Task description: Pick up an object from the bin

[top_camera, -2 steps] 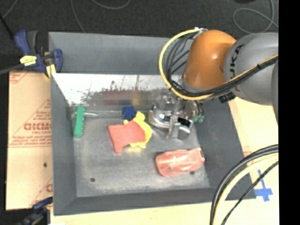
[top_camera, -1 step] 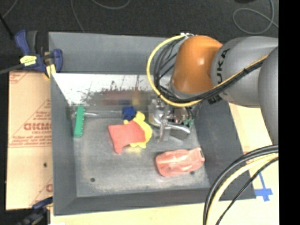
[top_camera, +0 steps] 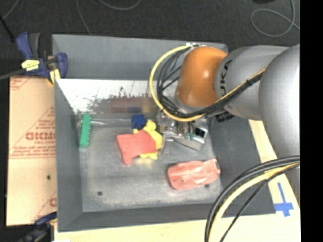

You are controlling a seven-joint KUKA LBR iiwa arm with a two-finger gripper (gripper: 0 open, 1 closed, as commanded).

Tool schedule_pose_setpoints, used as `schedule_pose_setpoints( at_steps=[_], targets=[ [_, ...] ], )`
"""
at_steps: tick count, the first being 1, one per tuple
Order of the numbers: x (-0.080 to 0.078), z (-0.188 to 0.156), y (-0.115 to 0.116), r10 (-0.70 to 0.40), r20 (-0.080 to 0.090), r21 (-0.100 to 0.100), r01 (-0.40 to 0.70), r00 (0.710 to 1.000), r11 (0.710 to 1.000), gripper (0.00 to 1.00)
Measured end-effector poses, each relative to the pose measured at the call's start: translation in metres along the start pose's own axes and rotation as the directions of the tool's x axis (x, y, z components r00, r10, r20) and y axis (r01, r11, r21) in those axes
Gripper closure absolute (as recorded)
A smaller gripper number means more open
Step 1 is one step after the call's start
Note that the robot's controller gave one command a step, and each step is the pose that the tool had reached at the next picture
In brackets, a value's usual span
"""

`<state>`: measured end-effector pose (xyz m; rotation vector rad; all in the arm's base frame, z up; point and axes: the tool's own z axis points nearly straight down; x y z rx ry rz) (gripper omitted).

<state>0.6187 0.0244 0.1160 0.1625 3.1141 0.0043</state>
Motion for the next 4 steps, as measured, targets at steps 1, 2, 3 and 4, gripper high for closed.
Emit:
schedule_pose_setpoints(
  at_steps=[1,2,3,4],
  targets=[
    [-0.016,0.030,0.043,-0.080,-0.001,0.004,0.080,0.997,0.997,0.00],
    [0.011,0.037,0.053,-0.237,0.021,0.000,0.237,0.971,0.971,1.00],
    [0.011,0.037,0.053,-0.237,0.021,0.000,0.237,0.971,0.971,1.00],
    [0.007,-0.100,0.056,-0.259,0.027,0.003,0.259,0.966,0.966,1.00]
  ],
)
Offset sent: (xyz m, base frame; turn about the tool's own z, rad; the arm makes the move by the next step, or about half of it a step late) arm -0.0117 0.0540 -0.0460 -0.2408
